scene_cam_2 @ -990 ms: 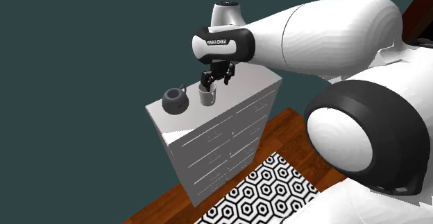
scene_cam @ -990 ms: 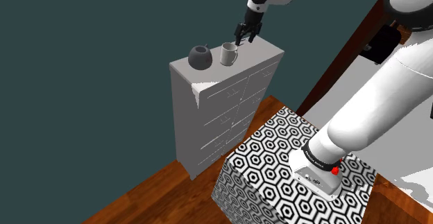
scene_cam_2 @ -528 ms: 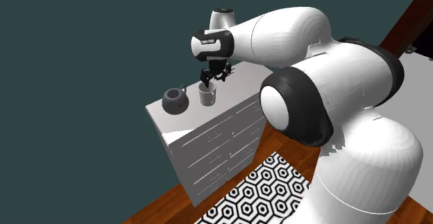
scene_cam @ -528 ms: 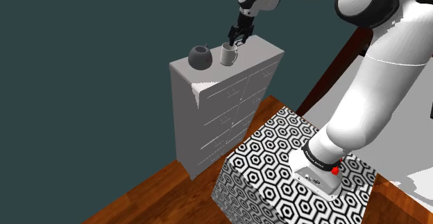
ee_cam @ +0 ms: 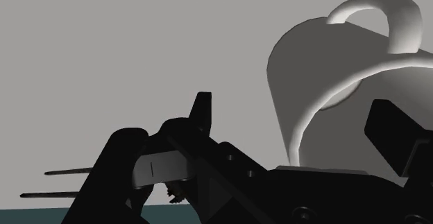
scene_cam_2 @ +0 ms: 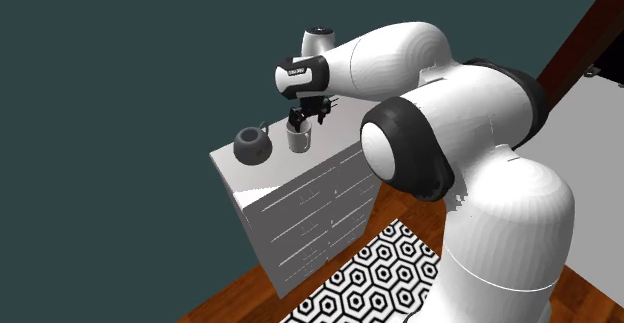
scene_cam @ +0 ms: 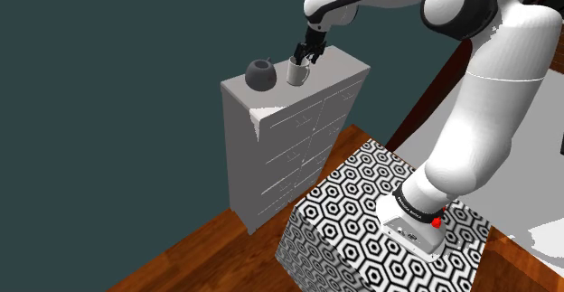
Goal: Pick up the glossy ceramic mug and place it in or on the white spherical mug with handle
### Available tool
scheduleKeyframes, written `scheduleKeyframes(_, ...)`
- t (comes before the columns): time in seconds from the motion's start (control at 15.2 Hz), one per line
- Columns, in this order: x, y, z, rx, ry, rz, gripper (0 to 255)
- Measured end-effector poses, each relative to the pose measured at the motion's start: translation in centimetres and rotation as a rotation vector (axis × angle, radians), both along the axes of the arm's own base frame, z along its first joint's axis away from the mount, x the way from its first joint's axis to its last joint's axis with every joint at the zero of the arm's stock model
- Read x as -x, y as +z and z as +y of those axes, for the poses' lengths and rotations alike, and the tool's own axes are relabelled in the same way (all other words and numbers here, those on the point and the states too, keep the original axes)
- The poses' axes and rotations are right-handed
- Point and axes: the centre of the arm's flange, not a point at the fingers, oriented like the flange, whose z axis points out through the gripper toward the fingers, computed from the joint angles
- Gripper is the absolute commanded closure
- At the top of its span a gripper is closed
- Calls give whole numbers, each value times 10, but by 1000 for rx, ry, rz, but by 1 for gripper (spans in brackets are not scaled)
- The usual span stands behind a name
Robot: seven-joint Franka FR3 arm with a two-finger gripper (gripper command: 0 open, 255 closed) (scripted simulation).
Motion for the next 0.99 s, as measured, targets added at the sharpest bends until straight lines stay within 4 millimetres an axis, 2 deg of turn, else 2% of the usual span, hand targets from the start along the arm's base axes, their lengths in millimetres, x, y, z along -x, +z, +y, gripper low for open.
scheduleKeyframes(0.4, 0, -3, 1, 0, 0, 0, 0)
scheduleKeyframes(0.46, 0, -3, 1, 0, 0, 0, 255)
scheduleKeyframes(0.99, 0, -4, 1, 0, 0, 0, 255)
